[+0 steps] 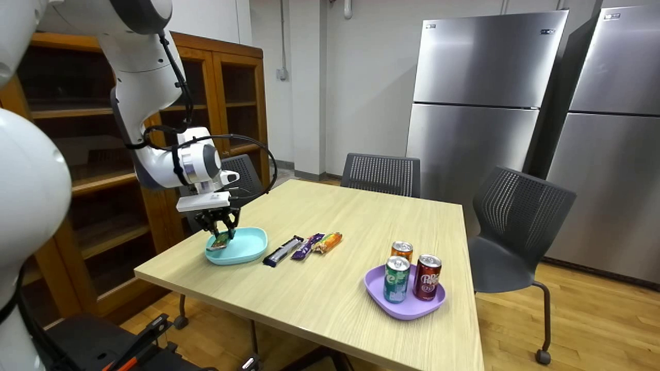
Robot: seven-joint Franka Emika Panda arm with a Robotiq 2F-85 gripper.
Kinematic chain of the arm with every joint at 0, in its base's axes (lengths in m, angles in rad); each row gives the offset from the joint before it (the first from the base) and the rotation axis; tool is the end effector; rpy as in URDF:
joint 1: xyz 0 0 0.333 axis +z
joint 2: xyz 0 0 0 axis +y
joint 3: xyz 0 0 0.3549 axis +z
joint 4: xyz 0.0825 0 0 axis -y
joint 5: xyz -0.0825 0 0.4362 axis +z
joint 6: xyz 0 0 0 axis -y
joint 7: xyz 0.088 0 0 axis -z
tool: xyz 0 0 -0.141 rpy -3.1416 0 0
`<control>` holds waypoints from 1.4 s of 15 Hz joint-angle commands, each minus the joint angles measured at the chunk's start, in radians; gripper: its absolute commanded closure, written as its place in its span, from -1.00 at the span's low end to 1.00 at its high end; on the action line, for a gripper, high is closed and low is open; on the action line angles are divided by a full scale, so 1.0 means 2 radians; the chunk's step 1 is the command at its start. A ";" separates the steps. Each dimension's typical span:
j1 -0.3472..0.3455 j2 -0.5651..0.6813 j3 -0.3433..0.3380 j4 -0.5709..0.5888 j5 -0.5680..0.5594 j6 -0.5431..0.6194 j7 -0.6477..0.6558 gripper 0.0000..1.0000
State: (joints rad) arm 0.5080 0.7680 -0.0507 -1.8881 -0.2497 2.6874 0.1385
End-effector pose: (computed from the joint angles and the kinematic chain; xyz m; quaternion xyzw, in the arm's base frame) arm 0.6036 0.3012 0.0457 0.9588 0.2740 0.0354 0.0663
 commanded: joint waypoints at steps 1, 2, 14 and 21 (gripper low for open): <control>-0.011 0.000 0.011 0.007 -0.012 -0.021 -0.006 0.66; -0.012 0.000 0.012 0.007 -0.012 -0.021 -0.007 0.66; -0.046 -0.046 0.006 -0.016 -0.006 0.004 -0.004 -1.00; -0.102 -0.048 -0.011 -0.001 0.008 -0.003 0.003 -1.00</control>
State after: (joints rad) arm 0.3488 0.6885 -0.0750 -1.8873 -0.2483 2.6882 0.1308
